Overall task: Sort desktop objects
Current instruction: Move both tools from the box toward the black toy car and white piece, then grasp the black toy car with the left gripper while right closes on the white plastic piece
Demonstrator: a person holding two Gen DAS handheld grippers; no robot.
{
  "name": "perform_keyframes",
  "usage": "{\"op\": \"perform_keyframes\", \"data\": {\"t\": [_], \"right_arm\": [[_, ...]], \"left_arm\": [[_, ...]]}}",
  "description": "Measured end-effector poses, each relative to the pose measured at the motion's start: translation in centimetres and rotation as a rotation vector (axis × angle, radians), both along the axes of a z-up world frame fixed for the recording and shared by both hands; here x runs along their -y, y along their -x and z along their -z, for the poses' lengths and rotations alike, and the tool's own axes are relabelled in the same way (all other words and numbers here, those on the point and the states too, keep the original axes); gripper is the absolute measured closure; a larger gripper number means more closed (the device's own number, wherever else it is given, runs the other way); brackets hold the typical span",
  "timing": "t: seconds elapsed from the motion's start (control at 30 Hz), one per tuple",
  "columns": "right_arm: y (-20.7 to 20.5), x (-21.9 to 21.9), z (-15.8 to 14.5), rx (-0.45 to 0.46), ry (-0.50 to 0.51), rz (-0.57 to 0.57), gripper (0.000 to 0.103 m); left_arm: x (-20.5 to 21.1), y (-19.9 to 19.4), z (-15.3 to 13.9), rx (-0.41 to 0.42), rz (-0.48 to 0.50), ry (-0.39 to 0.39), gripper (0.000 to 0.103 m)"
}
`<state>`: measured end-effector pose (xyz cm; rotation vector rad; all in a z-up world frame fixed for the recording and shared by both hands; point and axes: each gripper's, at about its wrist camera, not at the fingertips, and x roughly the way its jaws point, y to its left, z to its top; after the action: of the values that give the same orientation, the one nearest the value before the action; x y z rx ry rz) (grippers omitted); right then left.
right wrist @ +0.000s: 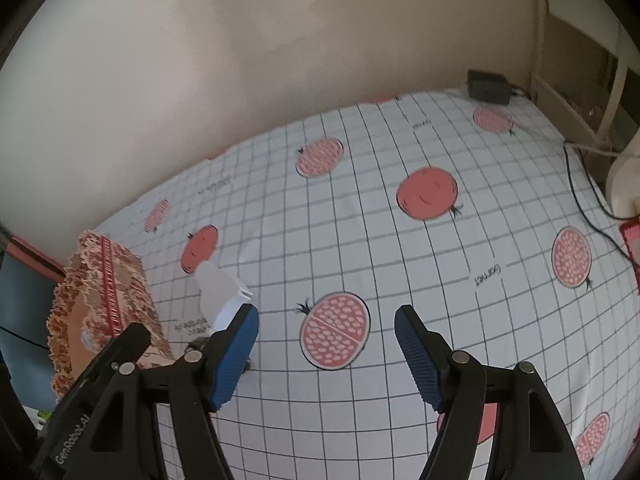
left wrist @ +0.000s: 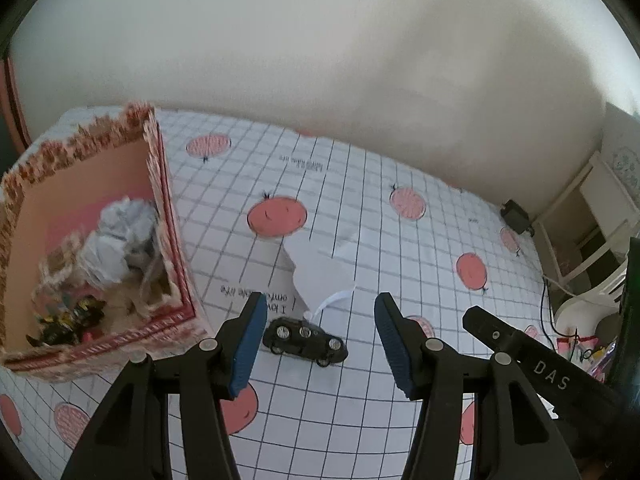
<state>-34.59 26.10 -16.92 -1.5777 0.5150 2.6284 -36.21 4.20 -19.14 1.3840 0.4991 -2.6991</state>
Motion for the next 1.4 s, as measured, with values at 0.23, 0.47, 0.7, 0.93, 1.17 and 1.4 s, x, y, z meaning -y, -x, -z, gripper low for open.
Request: {"op": "perform_keyframes", "data": {"t": [0.23,0.47,0.7,0.93,1.17,1.4], "right_arm": [[0.4,0.3,2.2,0.066,0.005,0.0,0.029],[0.6,0.6,3.7,0.108,0.007,-0.005,0.029],[0.9,0.5,4.0,0.121,0.005,-0.001,0.029],[1.2,0.6,4.3,0.133,-0.004,0.001,0.029],[1.4,0.8,4.5,0.139,-0.012,-0.006,0.029],[1.5,0.6,4.6,0.143,-0.015,-0.002,0.029]], "left_arm": [[-0.5,0.8,3.3,0.105,-0.005,-0.014,0.046],[-0.1,1.4,6.0,0.177,-0.036,-0.04,0.046],[-0.3,1.9,7.4,0.201,-0.045,-0.063,0.037],[-0.4,2.0,7.7,0.179,-0.051,-0.079,0.034],[-0.9,2.3,8.0,0.188,-0.016,-0.086,0.033],[-1.0,2.5,8.4,0.204,-0.004,-0.08,0.033]]}}
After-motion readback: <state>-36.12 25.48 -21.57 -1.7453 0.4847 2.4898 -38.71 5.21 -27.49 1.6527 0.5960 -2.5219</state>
